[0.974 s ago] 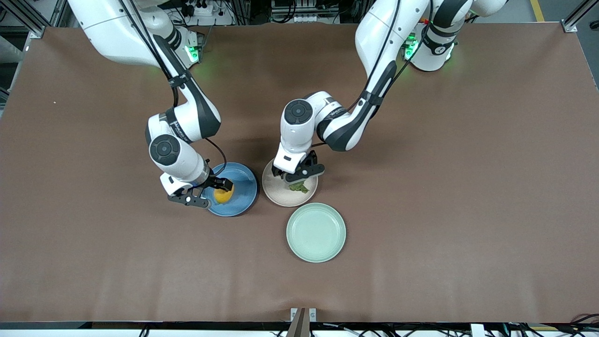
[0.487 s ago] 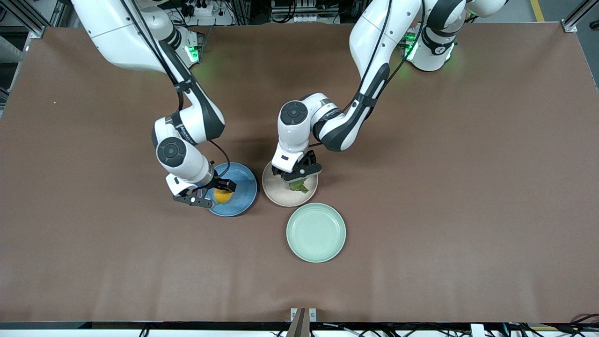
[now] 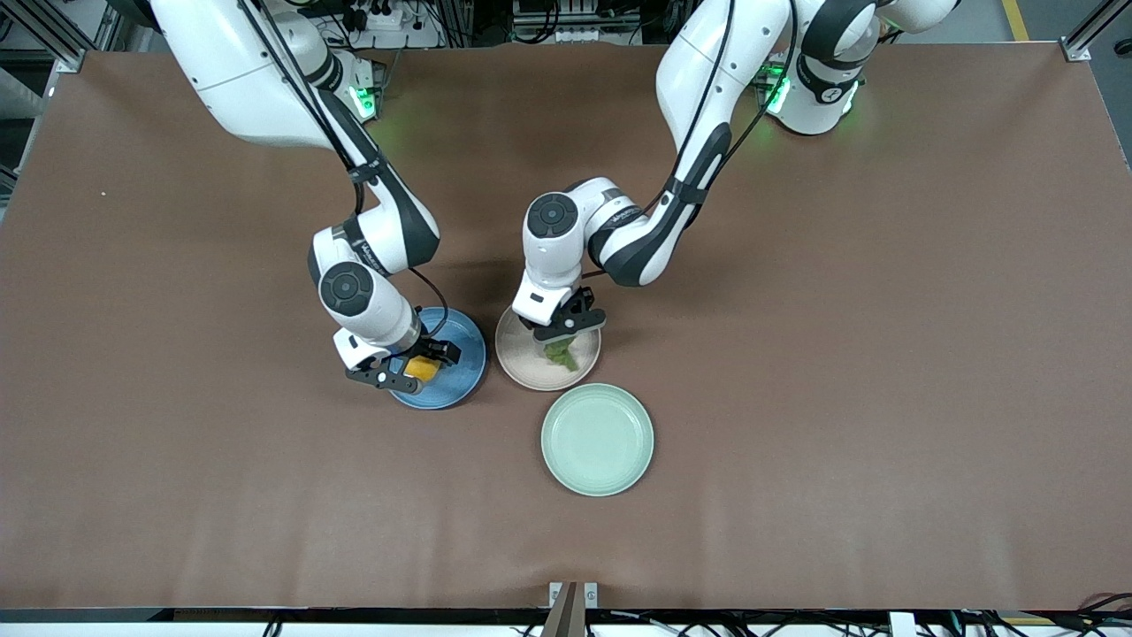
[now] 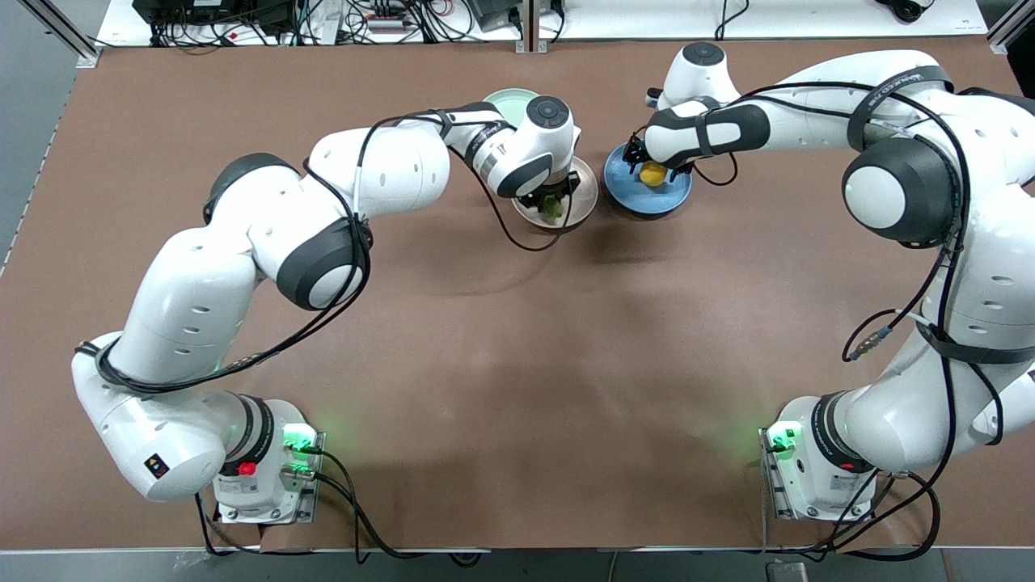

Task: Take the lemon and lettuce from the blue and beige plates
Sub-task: 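Grasp the lettuce with the left gripper while the right gripper grasps the lemon, then lift the lettuce and lemon off the plates, carrying them apart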

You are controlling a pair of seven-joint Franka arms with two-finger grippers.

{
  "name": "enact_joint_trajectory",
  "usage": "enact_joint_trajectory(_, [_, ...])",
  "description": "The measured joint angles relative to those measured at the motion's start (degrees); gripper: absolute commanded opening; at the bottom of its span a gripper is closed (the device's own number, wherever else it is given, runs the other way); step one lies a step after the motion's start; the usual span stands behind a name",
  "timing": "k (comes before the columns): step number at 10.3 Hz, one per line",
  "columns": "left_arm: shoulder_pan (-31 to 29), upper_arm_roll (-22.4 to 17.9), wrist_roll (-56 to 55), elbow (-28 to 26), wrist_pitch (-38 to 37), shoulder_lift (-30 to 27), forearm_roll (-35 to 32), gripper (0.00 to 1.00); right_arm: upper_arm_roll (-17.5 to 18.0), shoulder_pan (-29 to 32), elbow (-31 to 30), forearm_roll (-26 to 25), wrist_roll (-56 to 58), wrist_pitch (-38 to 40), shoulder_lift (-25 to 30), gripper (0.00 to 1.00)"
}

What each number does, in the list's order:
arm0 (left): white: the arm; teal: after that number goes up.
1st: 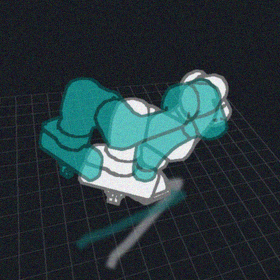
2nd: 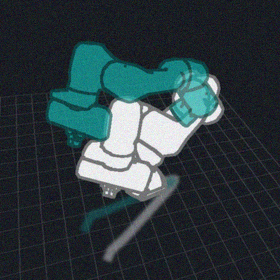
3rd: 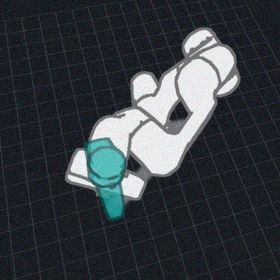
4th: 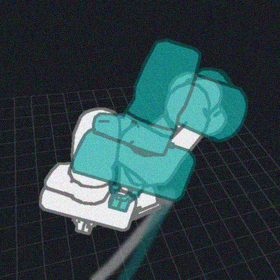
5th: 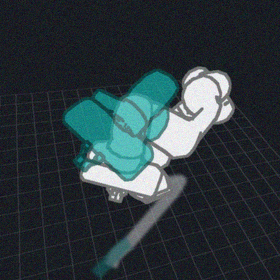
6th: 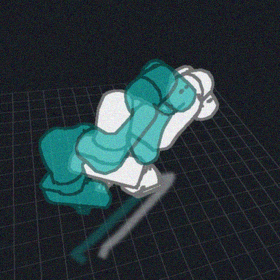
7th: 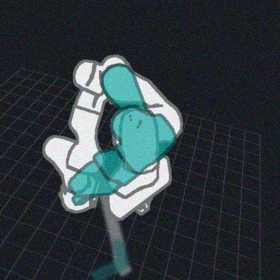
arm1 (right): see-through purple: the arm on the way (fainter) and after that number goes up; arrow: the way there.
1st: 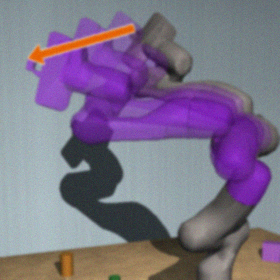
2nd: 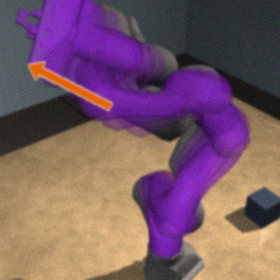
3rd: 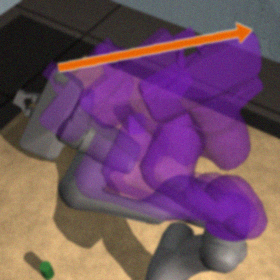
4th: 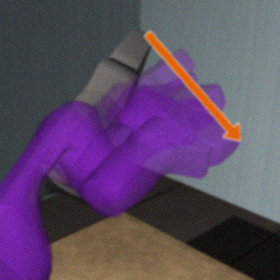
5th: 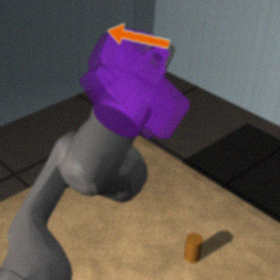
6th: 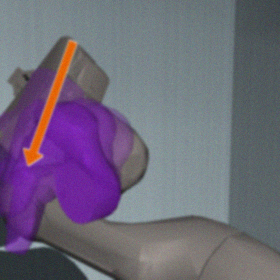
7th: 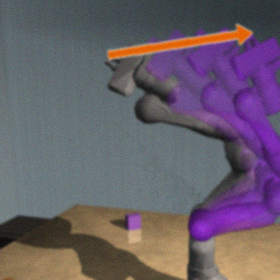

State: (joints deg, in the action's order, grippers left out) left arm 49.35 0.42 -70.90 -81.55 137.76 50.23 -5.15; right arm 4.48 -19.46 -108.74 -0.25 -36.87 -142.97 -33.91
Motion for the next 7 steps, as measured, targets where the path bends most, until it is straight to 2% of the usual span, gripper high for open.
enact_joint_trajectory(3, [0.04,-0.20,0.00,0.57,-0.05,-0.04,-0.02,0.00,-0.03,-0.18,0.00,0.00,-0.03,-0.80,-1.10,0.98])
enact_joint_trajectory(4, [0.05,-0.38,0.00,0.82,-0.55,-0.39,-0.02,0.00,-0.06,-0.18,0.00,0.00,-0.03,-0.85,-1.31,0.88])
enact_joint_trajectory(7, [-0.10,-1.01,0.00,1.71,-4.48,-2.51,-0.03,0.00,-0.13,-0.18,0.03,-0.03,-0.03,-0.91,-1.41,0.67])
